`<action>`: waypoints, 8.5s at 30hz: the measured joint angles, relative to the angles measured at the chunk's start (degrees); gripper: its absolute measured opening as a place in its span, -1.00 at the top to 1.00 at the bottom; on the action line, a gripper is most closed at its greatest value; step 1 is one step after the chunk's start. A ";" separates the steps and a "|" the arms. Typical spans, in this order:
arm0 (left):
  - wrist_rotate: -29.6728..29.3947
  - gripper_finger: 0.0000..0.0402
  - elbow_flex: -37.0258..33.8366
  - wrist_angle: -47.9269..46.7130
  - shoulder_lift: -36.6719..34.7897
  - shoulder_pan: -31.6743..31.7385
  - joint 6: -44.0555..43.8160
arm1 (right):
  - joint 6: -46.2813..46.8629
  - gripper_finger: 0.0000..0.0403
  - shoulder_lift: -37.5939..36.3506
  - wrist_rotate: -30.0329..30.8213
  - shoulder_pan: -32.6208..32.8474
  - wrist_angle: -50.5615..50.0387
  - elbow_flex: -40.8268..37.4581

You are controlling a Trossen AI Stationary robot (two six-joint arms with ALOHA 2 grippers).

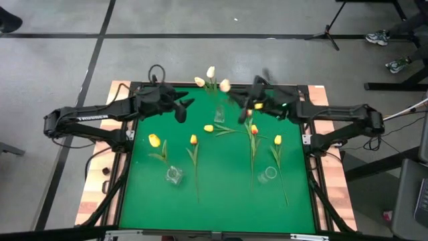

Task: Sort flowers into vase by color
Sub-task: Put the white tulip into the top transparent vase, then put the left yellow tulip into the bottom left transparent vase

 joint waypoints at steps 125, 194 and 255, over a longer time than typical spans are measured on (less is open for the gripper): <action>0.56 -0.08 0.00 -6.43 -8.01 -0.33 2.99 | 24.93 -0.28 -8.78 13.65 -17.46 -55.92 -16.55; -11.13 -0.08 0.02 -1.83 -8.04 1.85 7.60 | 25.69 -0.28 -8.76 5.04 -17.44 -46.74 -16.61; -11.07 -0.08 0.02 -6.01 -8.01 2.34 6.19 | 27.29 -0.28 -5.98 5.24 -17.46 -45.61 -16.61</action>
